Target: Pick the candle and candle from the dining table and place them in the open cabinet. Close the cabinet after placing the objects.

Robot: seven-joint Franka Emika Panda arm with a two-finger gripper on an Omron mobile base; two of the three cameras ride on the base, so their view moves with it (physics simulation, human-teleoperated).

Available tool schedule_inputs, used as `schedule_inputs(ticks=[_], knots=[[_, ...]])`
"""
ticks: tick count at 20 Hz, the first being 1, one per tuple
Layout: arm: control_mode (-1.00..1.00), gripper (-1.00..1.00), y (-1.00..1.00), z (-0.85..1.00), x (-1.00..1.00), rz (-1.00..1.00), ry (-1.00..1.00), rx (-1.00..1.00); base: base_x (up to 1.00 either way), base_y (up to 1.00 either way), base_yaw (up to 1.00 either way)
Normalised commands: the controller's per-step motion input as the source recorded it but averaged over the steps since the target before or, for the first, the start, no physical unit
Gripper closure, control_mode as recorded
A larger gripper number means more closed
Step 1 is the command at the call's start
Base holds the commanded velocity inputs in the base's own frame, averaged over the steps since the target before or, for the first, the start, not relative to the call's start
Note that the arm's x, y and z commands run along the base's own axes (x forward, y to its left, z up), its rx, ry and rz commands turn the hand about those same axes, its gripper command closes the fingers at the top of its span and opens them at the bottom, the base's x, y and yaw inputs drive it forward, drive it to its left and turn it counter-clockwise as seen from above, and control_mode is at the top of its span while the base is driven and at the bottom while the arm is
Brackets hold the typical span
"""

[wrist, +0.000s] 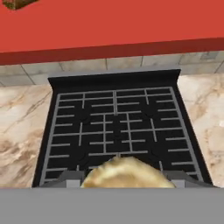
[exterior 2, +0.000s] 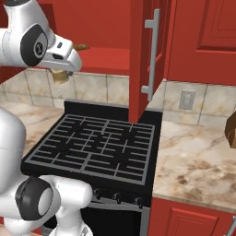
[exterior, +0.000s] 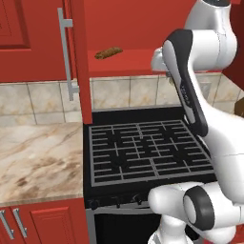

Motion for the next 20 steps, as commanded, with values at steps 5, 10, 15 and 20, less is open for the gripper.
schedule_inputs(ticks=[5,10,15,20], knots=[[-1.00,1.00,0.00,0.32,-0.09,0.00,-0.51,0.00,0.00,0.00,0.00],[-1.00,1.00,0.00,0.11,0.09,0.00,-0.50,0.00,0.00,0.00,0.00],[-1.00,1.00,0.00,0.03,0.32,0.00,-0.20,0.00,0.00,0.00,0.00],[-1.00,1.00,0.00,0.16,0.52,0.00,-0.01,0.00,0.00,0.00,0.00]])
